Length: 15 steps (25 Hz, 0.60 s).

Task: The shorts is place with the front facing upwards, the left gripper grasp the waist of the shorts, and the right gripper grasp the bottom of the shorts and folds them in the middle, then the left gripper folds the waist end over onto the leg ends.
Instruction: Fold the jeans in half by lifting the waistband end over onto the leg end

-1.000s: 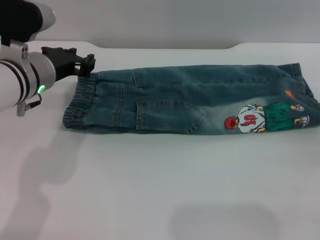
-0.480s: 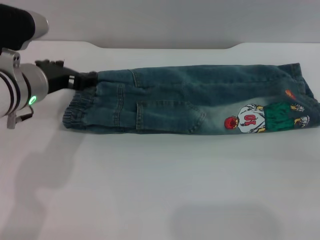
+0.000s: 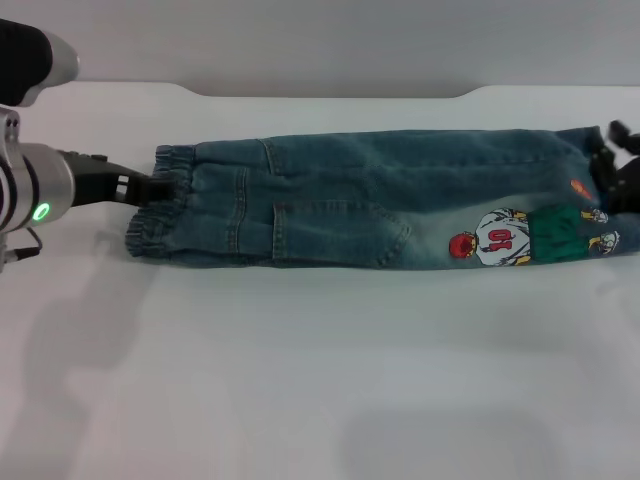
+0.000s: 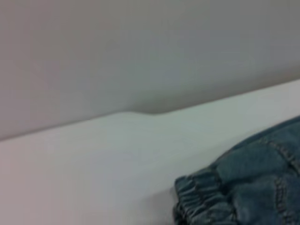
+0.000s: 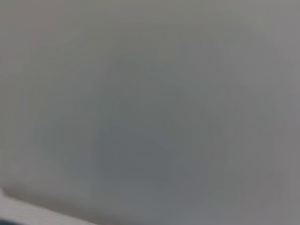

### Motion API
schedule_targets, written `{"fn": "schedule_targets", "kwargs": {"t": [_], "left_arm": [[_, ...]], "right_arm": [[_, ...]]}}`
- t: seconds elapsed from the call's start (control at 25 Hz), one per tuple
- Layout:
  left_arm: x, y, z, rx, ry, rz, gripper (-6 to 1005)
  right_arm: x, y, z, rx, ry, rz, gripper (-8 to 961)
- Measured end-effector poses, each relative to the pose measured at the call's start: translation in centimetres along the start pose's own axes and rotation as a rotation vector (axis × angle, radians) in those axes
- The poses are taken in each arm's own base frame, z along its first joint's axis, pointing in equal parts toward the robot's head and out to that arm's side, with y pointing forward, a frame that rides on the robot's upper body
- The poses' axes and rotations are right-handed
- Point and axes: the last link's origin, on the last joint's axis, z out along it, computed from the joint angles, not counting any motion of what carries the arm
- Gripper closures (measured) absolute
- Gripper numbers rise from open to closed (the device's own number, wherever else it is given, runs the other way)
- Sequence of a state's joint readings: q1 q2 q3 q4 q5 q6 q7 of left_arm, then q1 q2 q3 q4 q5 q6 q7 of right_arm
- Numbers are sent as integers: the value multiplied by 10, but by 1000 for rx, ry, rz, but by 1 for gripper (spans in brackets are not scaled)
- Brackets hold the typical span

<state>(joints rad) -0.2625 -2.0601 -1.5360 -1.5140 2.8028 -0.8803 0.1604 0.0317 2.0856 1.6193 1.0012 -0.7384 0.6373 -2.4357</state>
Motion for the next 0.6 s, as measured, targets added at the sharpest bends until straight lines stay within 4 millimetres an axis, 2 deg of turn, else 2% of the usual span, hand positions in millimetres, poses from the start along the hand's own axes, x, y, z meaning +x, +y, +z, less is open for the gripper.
{"fn": "schedule_targets", "kwargs": {"t": [0.2,0.4,0.6], "left_arm": [[-5,-3,0,1,-42,-10,155],[-9,-3,0,-5,-80,-11,153],[-12,-1,2,-13,-117,-8,153]], "right_arm": [[9,17,10,-25,-8,-37,687],[11,25,15,-50,-20,-70,908],[14,30,14,-67,-15,-72,946]]}}
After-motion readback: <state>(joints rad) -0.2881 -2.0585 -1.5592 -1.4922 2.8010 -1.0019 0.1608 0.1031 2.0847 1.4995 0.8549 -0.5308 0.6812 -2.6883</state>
